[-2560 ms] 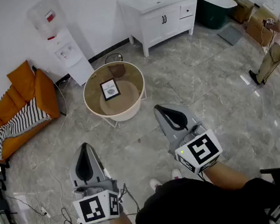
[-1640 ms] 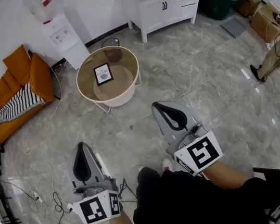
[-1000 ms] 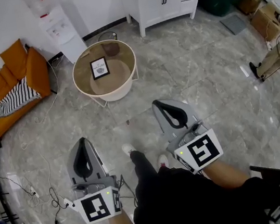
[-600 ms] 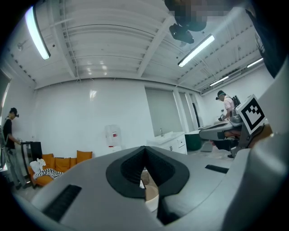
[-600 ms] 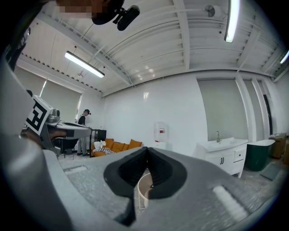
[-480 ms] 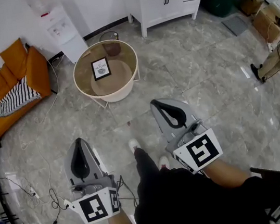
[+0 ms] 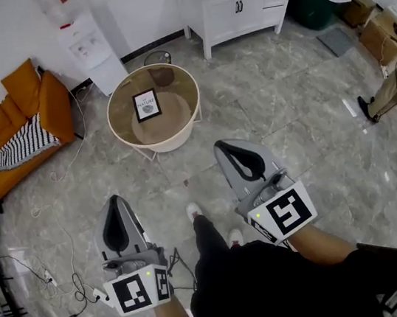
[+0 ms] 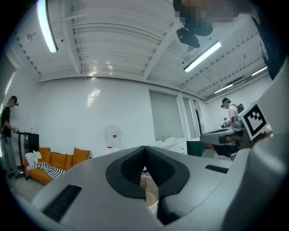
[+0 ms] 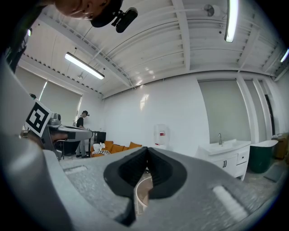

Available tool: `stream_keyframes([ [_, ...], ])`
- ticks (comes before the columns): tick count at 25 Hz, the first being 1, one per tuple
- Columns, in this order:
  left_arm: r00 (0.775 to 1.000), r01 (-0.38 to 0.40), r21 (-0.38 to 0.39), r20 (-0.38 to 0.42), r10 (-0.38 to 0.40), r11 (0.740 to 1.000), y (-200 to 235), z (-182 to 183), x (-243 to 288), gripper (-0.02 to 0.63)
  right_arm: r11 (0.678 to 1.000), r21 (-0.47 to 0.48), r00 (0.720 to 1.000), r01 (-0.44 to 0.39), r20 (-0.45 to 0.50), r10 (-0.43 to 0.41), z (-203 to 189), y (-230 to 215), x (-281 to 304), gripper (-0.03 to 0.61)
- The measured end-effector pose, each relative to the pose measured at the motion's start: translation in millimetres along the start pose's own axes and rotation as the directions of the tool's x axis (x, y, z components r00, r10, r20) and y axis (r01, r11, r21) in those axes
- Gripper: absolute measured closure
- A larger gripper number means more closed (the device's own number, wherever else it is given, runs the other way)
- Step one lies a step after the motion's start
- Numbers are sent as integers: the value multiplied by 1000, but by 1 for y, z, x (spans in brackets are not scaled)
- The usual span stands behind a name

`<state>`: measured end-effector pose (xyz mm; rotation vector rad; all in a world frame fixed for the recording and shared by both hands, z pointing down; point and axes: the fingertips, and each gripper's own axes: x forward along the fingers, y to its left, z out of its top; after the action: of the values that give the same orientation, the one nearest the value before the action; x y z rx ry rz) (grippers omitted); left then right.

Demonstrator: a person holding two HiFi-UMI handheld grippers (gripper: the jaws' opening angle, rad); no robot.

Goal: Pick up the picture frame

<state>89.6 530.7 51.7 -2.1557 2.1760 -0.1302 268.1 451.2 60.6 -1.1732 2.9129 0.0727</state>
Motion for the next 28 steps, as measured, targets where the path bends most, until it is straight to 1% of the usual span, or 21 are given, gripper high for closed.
stream_keyframes([
  [6,1000,-6,-1,-10,6,1000,21,-1,28,617,1000,-21,1000,2,18,-1,3,-8,36,581],
  [10,1000,-6,11,-12,6,1000,38,-3,52,617,999,-33,1000,13,22,-12,5,-13,65,582],
  [15,1000,13,12,-11,-13,1000,62,-2,84,617,999,-24,999,34,16,-34,6,-19,101,581],
  [20,1000,31,-19,4,-30,999,90,6,117,617,998,-19,998,58,17,-58,16,-23,139,581],
  [24,998,57,-10,13,-57,998,110,10,140,617,998,0,998,66,23,-66,20,-22,168,581],
  [28,996,86,-25,18,-85,996,133,8,161,617,997,-21,997,77,27,-76,22,-15,197,581],
])
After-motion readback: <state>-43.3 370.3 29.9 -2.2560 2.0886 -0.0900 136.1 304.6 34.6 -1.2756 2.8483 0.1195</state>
